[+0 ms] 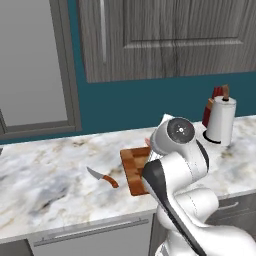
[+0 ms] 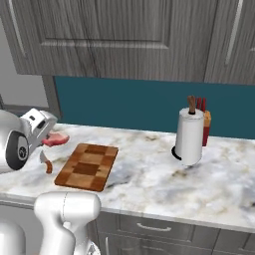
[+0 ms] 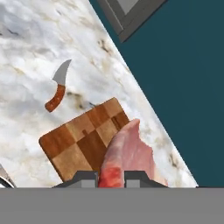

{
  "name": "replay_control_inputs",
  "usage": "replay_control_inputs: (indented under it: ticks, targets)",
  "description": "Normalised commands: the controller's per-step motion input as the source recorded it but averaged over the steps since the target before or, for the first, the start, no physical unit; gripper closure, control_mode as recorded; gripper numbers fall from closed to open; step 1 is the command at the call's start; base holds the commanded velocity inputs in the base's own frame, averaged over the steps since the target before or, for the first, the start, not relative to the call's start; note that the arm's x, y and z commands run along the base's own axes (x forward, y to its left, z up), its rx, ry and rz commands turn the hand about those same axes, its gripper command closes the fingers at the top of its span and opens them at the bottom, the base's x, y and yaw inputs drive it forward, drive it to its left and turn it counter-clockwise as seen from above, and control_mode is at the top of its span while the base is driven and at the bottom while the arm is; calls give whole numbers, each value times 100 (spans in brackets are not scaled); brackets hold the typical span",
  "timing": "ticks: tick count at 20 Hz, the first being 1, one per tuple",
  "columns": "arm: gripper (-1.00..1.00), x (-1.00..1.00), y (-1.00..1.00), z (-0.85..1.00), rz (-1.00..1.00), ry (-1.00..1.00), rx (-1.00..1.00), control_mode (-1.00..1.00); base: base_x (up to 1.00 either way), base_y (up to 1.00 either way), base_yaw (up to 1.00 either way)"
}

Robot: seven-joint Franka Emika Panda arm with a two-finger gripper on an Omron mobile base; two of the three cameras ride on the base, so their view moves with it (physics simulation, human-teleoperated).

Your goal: Retrieve the steak from the fridge and place it on the cutting board.

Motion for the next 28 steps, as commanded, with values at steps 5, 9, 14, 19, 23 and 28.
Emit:
replay_control_inputs:
  ticks: [5, 9, 14, 19, 23, 28]
  targets:
    - [100, 98, -1, -99, 1, 6, 0, -100, 0, 0, 0]
    - [100, 100, 0, -100, 0, 8, 0, -100, 0, 0, 0]
    - [100, 97, 0, -90, 0, 11, 0, -100, 0, 0, 0]
    - [100, 93, -6, -82, 0, 12, 1, -100, 0, 0, 0]
    - [100, 87, -5, -71, 0, 16, 0, -100, 0, 0, 0]
    - [100, 65, -5, -53, 0, 14, 1, -100, 0, 0, 0]
